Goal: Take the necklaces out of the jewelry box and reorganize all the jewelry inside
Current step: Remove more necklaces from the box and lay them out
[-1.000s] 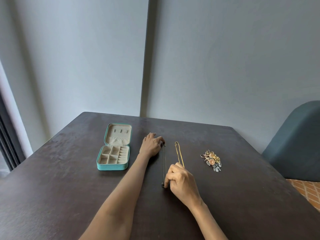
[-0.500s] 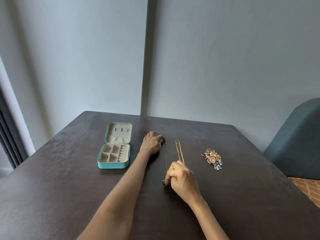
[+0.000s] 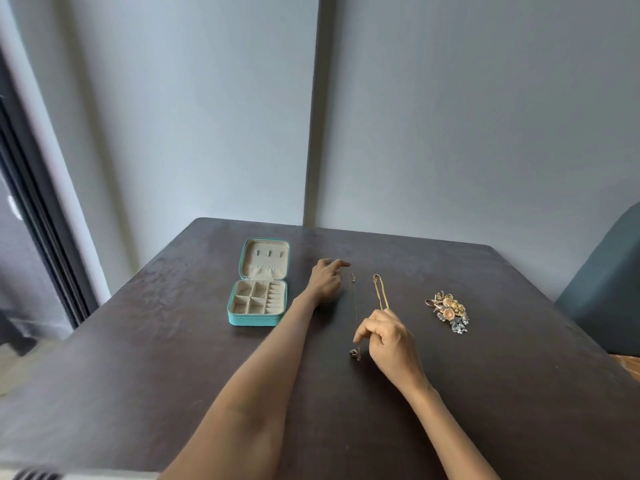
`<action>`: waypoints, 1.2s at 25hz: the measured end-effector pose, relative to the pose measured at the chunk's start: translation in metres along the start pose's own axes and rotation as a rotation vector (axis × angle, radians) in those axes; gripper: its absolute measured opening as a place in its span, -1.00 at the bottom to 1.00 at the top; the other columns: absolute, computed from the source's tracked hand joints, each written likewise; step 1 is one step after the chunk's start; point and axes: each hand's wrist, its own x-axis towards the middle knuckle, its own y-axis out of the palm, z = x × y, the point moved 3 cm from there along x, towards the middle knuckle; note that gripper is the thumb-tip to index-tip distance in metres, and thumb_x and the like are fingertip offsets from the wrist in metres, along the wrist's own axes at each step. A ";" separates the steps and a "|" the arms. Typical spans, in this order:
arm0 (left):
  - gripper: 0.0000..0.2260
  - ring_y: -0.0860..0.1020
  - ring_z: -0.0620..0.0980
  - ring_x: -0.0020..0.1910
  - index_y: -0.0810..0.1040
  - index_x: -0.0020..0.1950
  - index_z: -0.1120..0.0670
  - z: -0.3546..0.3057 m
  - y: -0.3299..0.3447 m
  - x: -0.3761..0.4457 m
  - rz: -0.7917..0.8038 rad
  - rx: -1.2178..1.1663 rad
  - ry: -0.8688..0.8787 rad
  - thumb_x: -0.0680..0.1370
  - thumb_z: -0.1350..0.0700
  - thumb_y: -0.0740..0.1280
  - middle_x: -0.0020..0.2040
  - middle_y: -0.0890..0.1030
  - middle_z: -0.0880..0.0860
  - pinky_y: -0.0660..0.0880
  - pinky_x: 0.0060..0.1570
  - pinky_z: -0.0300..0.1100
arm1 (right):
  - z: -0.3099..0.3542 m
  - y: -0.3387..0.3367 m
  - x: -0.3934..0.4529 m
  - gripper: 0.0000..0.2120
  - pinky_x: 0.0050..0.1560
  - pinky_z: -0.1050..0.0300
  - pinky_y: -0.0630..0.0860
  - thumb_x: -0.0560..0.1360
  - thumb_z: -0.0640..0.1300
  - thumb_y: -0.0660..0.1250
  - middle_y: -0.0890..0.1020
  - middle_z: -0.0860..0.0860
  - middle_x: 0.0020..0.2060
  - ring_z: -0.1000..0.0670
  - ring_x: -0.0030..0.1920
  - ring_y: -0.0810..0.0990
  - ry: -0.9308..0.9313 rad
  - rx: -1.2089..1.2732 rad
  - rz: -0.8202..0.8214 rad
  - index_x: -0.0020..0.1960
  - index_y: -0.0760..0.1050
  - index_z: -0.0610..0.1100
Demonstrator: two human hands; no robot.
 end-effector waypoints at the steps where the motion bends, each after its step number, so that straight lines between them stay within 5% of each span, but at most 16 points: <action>1: -0.60 0.20 0.11 0.44 0.46 0.33 0.05 -0.002 -0.008 -0.007 0.001 -0.041 0.019 0.55 0.30 0.09 0.36 0.34 0.20 0.14 0.42 -0.13 | 0.003 0.002 0.002 -0.63 -0.28 0.32 0.37 0.30 -0.42 0.14 0.43 0.17 -0.40 0.11 -0.22 0.43 0.006 0.011 0.006 -0.38 0.55 -0.01; 4: -0.63 0.33 0.08 0.36 0.50 0.27 0.12 -0.007 -0.045 -0.029 -0.053 -0.079 0.106 0.53 0.35 0.13 0.32 0.37 0.18 0.23 0.38 -0.16 | 0.026 0.016 0.022 -0.61 -0.25 0.15 0.46 0.32 -0.44 0.12 0.49 0.12 -0.36 0.10 -0.20 0.46 0.021 0.049 0.032 -0.32 0.58 -0.02; 8: -0.73 0.45 0.12 0.23 0.55 0.20 0.10 0.016 -0.107 -0.056 -0.115 0.179 0.161 0.53 0.26 0.24 0.20 0.51 0.16 0.32 0.22 -0.13 | 0.079 0.049 0.065 -0.65 -0.10 0.04 0.46 0.41 -0.35 0.09 0.57 -0.03 -0.20 -0.06 -0.04 0.49 0.045 0.070 0.138 -0.16 0.62 -0.08; 15: -0.82 0.58 0.15 0.05 0.67 0.02 0.08 0.075 -0.141 -0.101 -0.044 0.412 -0.033 0.49 0.11 0.32 0.05 0.65 0.14 0.49 0.03 -0.05 | 0.105 0.097 0.094 -0.68 0.10 0.04 0.45 0.53 -0.16 0.11 0.54 -0.03 0.21 -0.09 0.20 0.49 0.187 -0.101 0.454 0.20 0.53 -0.07; 19: -0.66 0.57 0.16 -0.11 0.61 -0.13 0.20 0.067 -0.125 -0.093 0.029 0.442 -0.101 0.56 -0.07 0.25 -0.10 0.63 0.18 0.41 -0.17 -0.08 | 0.108 0.101 0.095 -0.71 0.09 0.01 0.46 0.54 -0.13 0.17 0.54 -0.08 0.19 -0.13 0.20 0.49 0.167 -0.182 0.441 0.20 0.53 -0.11; 23: -0.73 0.51 0.08 -0.20 0.61 -0.05 0.21 0.070 -0.121 -0.080 0.087 0.402 -0.153 0.53 0.00 0.30 -0.03 0.65 0.20 0.38 -0.28 -0.13 | 0.104 0.102 0.094 -0.76 0.08 0.07 0.47 0.53 -0.08 0.26 0.58 -0.02 0.16 -0.07 0.20 0.50 0.178 -0.143 0.396 0.16 0.57 -0.03; 30: -0.72 0.57 0.13 0.00 0.60 0.02 0.14 0.082 -0.131 -0.086 0.105 0.376 -0.141 0.53 -0.05 0.29 0.03 0.64 0.14 0.38 -0.13 -0.10 | 0.112 0.107 0.091 -0.79 0.03 0.10 0.47 0.52 -0.08 0.25 0.62 -0.02 0.11 -0.09 0.14 0.55 0.251 -0.044 0.341 0.09 0.61 0.02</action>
